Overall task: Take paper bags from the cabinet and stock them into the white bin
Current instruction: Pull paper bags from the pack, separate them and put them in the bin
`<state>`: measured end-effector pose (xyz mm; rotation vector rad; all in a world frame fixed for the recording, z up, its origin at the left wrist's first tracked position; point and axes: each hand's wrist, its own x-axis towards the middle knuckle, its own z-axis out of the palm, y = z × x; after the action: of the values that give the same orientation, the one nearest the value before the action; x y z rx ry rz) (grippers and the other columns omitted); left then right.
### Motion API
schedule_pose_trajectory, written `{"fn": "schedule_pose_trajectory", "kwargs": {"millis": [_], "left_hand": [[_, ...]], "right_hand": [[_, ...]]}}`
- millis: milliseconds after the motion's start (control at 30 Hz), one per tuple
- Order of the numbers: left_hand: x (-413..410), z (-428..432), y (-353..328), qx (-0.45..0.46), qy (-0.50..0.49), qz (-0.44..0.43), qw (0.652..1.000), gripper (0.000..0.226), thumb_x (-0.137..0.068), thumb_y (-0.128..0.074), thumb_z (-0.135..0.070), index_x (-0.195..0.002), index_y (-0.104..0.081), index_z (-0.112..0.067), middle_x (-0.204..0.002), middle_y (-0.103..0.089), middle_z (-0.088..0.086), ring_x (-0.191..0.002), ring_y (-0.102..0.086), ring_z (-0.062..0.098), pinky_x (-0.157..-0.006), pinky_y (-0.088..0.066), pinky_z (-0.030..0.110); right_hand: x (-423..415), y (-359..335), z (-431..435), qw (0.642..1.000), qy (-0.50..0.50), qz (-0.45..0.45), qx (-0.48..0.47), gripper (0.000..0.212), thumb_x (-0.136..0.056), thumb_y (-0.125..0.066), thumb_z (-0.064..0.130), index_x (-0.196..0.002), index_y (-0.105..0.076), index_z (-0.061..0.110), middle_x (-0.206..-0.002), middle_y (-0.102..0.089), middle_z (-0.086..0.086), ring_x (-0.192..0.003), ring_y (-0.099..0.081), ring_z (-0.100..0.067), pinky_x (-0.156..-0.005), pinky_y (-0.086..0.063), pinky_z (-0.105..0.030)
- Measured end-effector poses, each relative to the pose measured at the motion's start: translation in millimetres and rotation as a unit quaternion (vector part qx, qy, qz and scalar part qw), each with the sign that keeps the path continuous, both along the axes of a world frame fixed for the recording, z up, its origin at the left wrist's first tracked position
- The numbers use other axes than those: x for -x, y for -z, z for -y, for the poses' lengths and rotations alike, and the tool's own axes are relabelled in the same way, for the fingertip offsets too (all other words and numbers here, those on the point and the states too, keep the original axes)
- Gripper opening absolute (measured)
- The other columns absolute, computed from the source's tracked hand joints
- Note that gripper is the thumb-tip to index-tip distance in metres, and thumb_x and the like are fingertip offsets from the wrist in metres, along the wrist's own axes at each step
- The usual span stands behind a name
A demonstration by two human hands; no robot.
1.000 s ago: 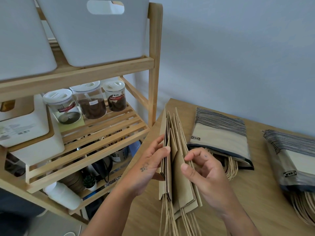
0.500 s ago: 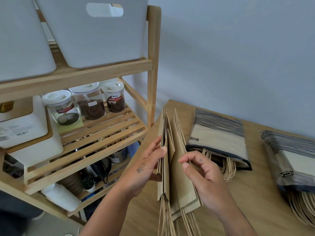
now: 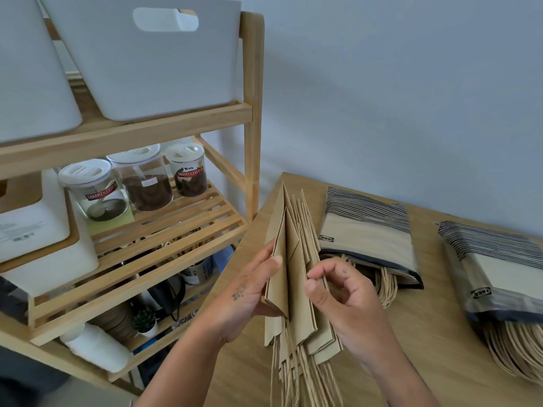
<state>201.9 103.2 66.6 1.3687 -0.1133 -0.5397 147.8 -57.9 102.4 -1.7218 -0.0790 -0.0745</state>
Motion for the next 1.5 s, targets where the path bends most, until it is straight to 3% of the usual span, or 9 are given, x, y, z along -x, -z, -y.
{"fn": "schedule_pose_trajectory", "kwargs": {"millis": [200, 600, 800, 933, 1100, 1200, 1267, 1333, 1500], "left_hand": [[1.0, -1.7, -0.1, 0.017, 0.018, 0.001, 1.0, 0.075, -0.07, -0.058, -0.063, -0.139, -0.032, -0.048, -0.152, -0.032, -0.006, -0.137, -0.035, 0.023, -0.093, -0.051, 0.052], [4.1, 0.3, 1.9, 0.048, 0.058, -0.015, 0.997, 0.067, -0.075, -0.053, -0.067, -0.138, -0.035, -0.048, -0.151, -0.035, 0.0, -0.138, -0.036, 0.026, -0.101, -0.043, 0.055], [6.1, 0.7, -2.8, 0.046, 0.046, -0.02, 0.998, 0.047, -0.085, -0.04, -0.061, -0.131, -0.039, -0.055, -0.146, -0.039, -0.015, -0.135, -0.04, 0.018, -0.096, -0.051, 0.041], [5.8, 1.4, -1.9, 0.04, 0.032, -0.015, 0.999, 0.05, -0.086, -0.035, -0.056, -0.135, -0.029, -0.058, -0.152, -0.018, -0.022, -0.144, -0.018, 0.023, -0.088, -0.051, 0.027], [8.2, 0.2, 7.1, 0.007, 0.057, 0.016, 0.998, 0.059, -0.086, -0.054, -0.034, -0.132, -0.027, -0.058, -0.137, -0.027, -0.028, -0.131, -0.032, 0.002, -0.09, -0.051, 0.021], [8.5, 4.2, 20.8, -0.057, 0.062, 0.031, 0.996, 0.07, -0.084, -0.065, -0.022, -0.128, -0.026, -0.059, -0.134, -0.031, -0.024, -0.134, -0.025, 0.001, -0.106, -0.034, 0.025], [11.5, 8.0, 30.7, -0.123, 0.05, 0.034, 0.991, 0.08, -0.08, -0.071, -0.025, -0.135, -0.022, -0.055, -0.137, -0.031, -0.017, -0.131, -0.026, 0.003, -0.103, -0.03, 0.024], [15.9, 11.3, 44.5, -0.182, 0.044, 0.042, 0.981, 0.087, -0.078, -0.073, -0.025, -0.142, -0.018, -0.047, -0.148, -0.024, -0.014, -0.132, -0.025, 0.006, -0.101, -0.029, 0.022], [22.1, 11.1, 66.6, -0.19, 0.031, 0.052, 0.98, 0.079, -0.08, -0.069, -0.031, -0.141, -0.022, -0.045, -0.157, -0.008, -0.008, -0.144, -0.011, 0.015, -0.112, -0.019, 0.026]], "right_hand": [[-1.4, -0.1, 0.9, 1.0, -0.007, 0.0, 0.003, 0.01, -0.072, -0.069, 0.024, -0.077, -0.06, 0.025, -0.065, -0.055, 0.019, -0.055, -0.039, -0.014, -0.052, -0.034, -0.025], [-1.8, 1.2, 4.0, 1.0, -0.014, 0.0, -0.004, 0.011, -0.075, -0.066, 0.023, -0.082, -0.06, 0.029, -0.069, -0.058, 0.014, -0.062, -0.041, -0.013, -0.056, -0.038, -0.016], [-0.8, -1.2, 6.0, 0.998, -0.034, 0.002, 0.054, 0.031, -0.083, -0.063, 0.025, -0.103, -0.061, 0.048, -0.106, -0.066, 0.012, -0.087, -0.062, -0.023, -0.078, -0.05, -0.019], [-2.6, -5.3, 4.7, 0.996, -0.048, 0.021, 0.074, 0.035, -0.083, -0.059, 0.029, -0.11, -0.058, 0.052, -0.115, -0.06, 0.032, -0.113, -0.053, 0.008, -0.092, -0.042, -0.019], [-2.5, -7.5, 6.2, 0.992, -0.049, 0.003, 0.116, 0.033, -0.09, -0.057, 0.019, -0.106, -0.059, 0.047, -0.069, -0.06, 0.041, -0.068, -0.056, 0.019, -0.066, -0.04, -0.002], [-7.7, -13.2, 7.9, 0.987, -0.04, -0.004, 0.153, 0.026, -0.09, -0.054, 0.026, -0.093, -0.061, 0.051, -0.101, -0.058, 0.043, -0.097, -0.051, 0.023, -0.078, -0.035, 0.004], [-15.2, -17.2, 11.1, 0.981, -0.038, -0.037, 0.188, 0.01, -0.085, -0.053, 0.045, -0.085, -0.062, 0.047, -0.1, -0.061, 0.037, -0.097, -0.051, 0.021, -0.073, -0.036, 0.0], [-20.9, -17.1, 16.6, 0.97, -0.044, -0.072, 0.229, 0.022, -0.077, -0.055, 0.056, -0.089, -0.064, 0.04, -0.098, -0.064, 0.027, -0.096, -0.053, 0.014, -0.074, -0.035, -0.008], [-28.4, -3.2, 26.1, 0.963, -0.017, -0.113, 0.243, 0.019, -0.082, -0.066, 0.018, -0.092, -0.065, 0.034, -0.112, -0.059, 0.015, -0.109, -0.049, -0.002, -0.09, -0.033, -0.02]]}}
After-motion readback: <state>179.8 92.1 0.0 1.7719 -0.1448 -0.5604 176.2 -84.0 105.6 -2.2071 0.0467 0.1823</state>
